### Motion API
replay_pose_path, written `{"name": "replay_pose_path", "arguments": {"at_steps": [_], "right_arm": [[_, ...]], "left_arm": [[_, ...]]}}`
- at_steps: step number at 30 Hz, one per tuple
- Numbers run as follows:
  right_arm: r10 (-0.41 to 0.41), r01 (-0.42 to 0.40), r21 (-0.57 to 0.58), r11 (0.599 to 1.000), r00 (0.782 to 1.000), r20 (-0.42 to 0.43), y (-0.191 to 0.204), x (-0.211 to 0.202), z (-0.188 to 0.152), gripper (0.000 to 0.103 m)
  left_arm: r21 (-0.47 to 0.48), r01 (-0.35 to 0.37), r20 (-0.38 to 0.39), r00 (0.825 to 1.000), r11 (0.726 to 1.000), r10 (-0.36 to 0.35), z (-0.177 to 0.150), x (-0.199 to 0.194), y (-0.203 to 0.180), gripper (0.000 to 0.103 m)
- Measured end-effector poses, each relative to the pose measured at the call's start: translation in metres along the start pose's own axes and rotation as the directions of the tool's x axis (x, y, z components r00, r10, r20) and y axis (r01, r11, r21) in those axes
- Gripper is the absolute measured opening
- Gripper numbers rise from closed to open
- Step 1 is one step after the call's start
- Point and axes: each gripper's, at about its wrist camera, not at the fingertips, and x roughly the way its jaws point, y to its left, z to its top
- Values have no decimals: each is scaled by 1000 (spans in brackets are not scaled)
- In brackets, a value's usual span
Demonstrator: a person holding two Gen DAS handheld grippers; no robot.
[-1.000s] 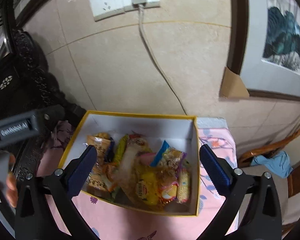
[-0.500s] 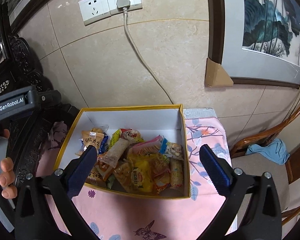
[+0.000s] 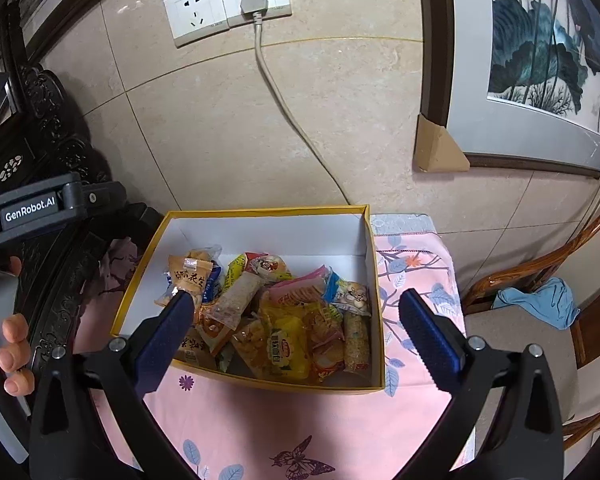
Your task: Organize snacks
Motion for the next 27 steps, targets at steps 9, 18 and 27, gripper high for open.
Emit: {"name": "replay_pose_path", "arguments": {"at_steps": [9,18,27], "right_arm": [[2,-2,-8,1000,1000,-10,3,1,0,102],[15,-15,-21,1000,1000,-16,8,1,-1,102],[20,-20,-26,999,1000,-7,10,-1,0,102]], "left_arm": [[2,-5,-1,1000,1000,5,-1,0,0,101],[7,-6,-2,1000,1000,6,-3,0,1,101],[9,-25,5,1000,1000,25,-3,-1,2,101]]}}
